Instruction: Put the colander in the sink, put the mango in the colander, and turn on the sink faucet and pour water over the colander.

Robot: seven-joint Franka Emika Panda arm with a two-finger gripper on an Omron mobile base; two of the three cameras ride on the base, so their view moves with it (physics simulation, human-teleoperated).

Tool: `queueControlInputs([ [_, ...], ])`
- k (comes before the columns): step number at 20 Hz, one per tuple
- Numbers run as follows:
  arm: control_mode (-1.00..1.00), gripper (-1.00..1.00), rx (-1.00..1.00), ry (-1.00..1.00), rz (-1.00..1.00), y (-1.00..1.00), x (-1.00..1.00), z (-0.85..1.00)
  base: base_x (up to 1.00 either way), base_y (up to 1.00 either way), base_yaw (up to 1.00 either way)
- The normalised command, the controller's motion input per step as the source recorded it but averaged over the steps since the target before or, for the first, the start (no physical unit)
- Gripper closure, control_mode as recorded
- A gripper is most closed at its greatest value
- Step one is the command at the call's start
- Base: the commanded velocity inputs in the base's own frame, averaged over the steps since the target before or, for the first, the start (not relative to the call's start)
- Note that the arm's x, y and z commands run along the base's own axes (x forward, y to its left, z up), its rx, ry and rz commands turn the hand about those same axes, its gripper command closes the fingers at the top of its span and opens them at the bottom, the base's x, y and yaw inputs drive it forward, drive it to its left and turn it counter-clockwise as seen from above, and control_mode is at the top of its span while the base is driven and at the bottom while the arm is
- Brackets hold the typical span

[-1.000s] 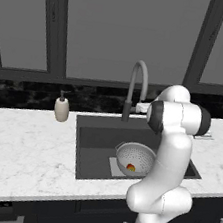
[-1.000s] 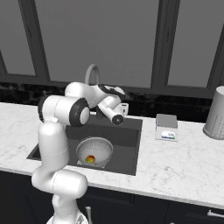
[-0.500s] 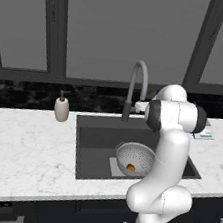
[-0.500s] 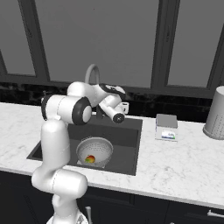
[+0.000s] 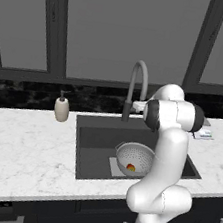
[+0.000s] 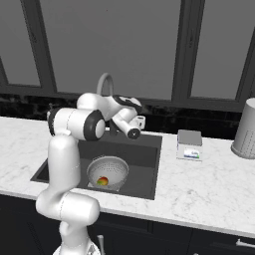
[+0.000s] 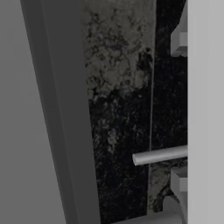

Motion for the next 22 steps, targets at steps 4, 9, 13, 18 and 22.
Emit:
queueControlInputs([
  [4, -1.00, -1.00, 0.00, 0.00, 0.00, 0.07, 0.03, -0.01, 0.00, 0.00, 0.00],
  [9, -1.00, -1.00, 0.00, 0.00, 0.00, 0.00, 0.07, 0.00, 0.00, 0.00, 0.00],
  [13, -1.00, -1.00, 0.00, 0.00, 0.00, 0.00, 0.11, 0.00, 0.00, 0.00, 0.00],
  [18, -1.00, -1.00, 0.00, 0.00, 0.00, 0.00, 0.12, 0.00, 0.00, 0.00, 0.00],
  [22, -1.00, -1.00, 0.00, 0.00, 0.00, 0.00, 0.06, 0.00, 0.00, 0.00, 0.00],
])
